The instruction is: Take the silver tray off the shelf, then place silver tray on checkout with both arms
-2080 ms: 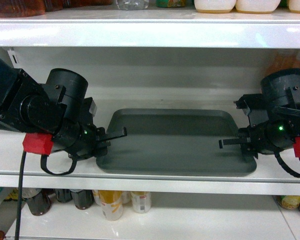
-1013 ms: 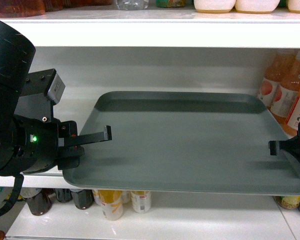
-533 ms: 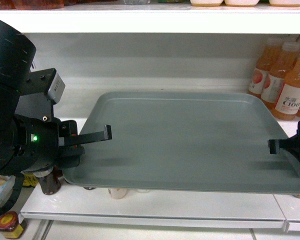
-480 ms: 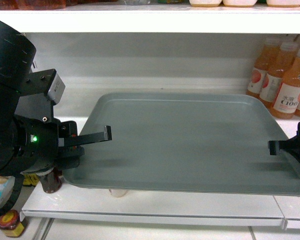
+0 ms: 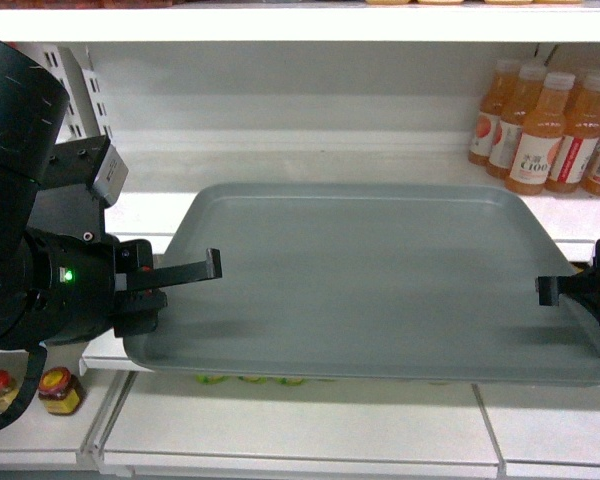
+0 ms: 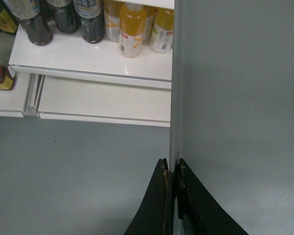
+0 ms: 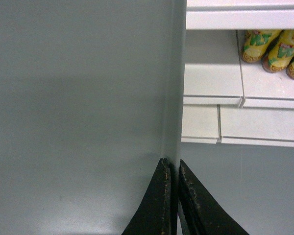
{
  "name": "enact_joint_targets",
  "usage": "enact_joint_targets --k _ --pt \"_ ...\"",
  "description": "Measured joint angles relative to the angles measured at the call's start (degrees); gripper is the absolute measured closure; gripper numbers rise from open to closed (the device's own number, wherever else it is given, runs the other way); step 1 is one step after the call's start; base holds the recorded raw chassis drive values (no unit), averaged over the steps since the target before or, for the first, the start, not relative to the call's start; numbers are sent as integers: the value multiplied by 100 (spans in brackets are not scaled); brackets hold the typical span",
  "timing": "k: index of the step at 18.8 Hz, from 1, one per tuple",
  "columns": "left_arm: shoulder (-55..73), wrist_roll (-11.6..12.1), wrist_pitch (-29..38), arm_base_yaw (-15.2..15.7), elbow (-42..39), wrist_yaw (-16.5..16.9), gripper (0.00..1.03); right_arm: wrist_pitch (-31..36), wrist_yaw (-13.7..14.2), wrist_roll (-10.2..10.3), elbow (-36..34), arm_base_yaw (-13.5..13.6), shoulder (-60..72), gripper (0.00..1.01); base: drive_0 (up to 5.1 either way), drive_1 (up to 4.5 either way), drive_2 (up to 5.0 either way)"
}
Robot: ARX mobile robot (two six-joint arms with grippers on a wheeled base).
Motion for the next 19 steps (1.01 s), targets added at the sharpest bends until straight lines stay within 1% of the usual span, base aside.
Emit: enact_joint_targets --k 2,19 --pt "0 -2 -46 -2 0 0 100 -44 0 0 -2 0 4 99 0 0 0" --pt "7 -4 -15 0 0 -4 100 -20 -9 2 0 0 13 99 10 -413 432"
